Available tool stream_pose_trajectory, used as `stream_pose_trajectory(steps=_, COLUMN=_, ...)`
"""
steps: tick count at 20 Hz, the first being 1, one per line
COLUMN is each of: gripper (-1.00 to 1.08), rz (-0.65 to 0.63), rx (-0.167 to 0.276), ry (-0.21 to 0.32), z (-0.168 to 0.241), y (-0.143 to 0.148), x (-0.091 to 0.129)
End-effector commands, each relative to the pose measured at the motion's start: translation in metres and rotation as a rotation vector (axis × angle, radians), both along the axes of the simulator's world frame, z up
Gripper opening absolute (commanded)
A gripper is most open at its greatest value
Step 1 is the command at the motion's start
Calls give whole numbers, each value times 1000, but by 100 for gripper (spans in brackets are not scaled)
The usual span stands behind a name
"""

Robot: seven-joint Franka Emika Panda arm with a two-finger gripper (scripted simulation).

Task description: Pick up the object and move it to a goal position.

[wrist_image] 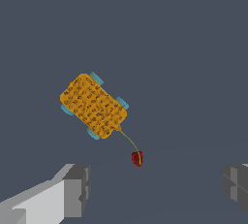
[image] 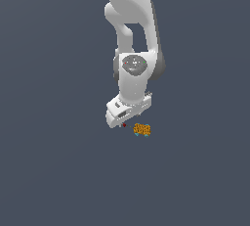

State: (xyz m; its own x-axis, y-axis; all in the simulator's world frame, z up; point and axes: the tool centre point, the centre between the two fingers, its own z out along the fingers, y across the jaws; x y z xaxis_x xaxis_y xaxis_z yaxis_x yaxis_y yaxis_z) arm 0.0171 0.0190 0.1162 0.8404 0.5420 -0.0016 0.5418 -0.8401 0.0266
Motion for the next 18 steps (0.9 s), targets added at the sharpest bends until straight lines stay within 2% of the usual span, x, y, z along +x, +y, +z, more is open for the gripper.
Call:
stream_pose_trajectory(steps=1, gripper=100, rz=79, rx=0, ry=4, z=-5, y=3, x=0)
stream_pose_trajectory(steps=18, gripper=100, rz=593, rx=8, ry=21, z=-38, y=28, x=-2)
